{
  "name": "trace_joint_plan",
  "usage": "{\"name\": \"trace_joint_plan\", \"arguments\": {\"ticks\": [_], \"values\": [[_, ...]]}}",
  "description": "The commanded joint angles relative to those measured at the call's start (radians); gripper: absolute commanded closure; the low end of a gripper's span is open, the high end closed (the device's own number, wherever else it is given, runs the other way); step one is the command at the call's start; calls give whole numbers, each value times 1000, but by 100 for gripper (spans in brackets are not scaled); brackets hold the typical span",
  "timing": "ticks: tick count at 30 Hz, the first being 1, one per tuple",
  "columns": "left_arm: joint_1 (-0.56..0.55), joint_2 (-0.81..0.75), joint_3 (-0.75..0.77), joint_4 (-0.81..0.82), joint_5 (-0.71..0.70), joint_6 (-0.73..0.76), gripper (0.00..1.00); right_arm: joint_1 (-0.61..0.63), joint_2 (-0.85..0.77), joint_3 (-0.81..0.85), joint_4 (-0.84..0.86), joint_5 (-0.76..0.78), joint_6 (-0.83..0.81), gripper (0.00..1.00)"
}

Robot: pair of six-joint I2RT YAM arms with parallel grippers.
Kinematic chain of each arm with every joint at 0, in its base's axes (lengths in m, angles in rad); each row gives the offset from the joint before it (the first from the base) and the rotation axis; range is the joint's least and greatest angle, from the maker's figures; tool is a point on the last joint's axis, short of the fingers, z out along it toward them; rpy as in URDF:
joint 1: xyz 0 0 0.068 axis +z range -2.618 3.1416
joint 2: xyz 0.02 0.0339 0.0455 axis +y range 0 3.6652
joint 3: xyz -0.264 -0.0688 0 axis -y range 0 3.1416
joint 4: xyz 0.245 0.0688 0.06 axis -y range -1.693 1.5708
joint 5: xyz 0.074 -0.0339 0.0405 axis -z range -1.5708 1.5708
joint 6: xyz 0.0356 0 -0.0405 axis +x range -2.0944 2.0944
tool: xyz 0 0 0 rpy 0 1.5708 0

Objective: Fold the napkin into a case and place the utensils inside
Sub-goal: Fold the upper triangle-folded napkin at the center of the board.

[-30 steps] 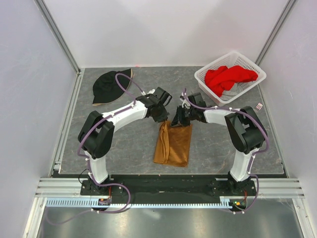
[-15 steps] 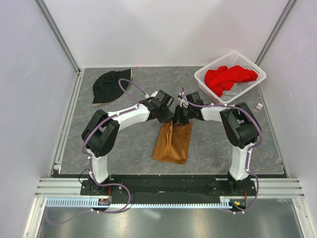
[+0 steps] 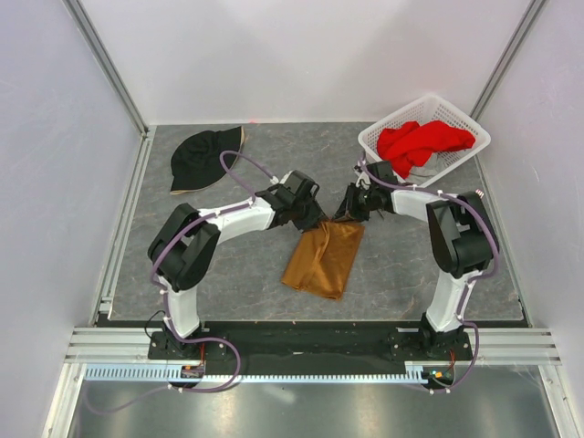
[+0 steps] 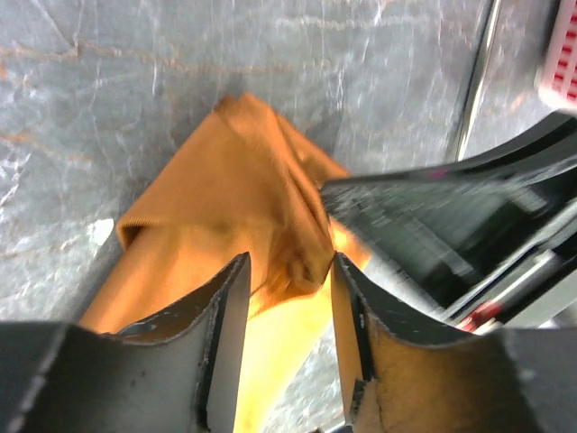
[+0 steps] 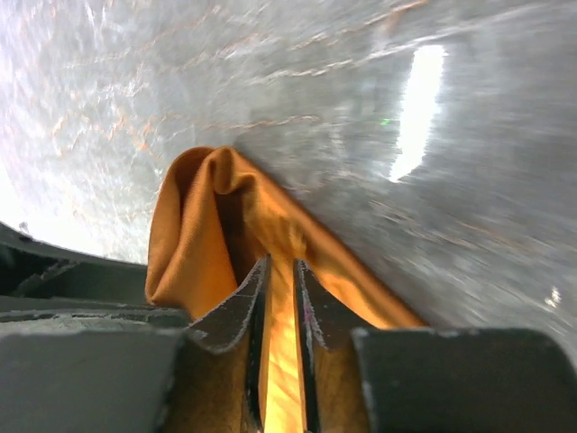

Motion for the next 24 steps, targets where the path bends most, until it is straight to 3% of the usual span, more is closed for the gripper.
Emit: {"name": "trace_joint_plan", "arguments": {"ticks": [1, 8, 11, 15, 24], "values": [[-4, -127, -28, 58, 66, 101, 51, -14, -102, -5, -71, 58, -48, 73], [0, -278, -110, -17, 85, 259, 50, -9, -233, -39, -125, 97, -122, 50], [0, -281, -132, -46, 130, 309, 64, 23, -241, -40, -111, 95, -150, 41], [0, -267, -208, -29, 166, 313, 78, 60, -195, -11, -119, 97, -147, 40], [-9, -276, -301, 12, 212, 300, 81, 98, -134, 3, -116, 185, -162, 45]]}}
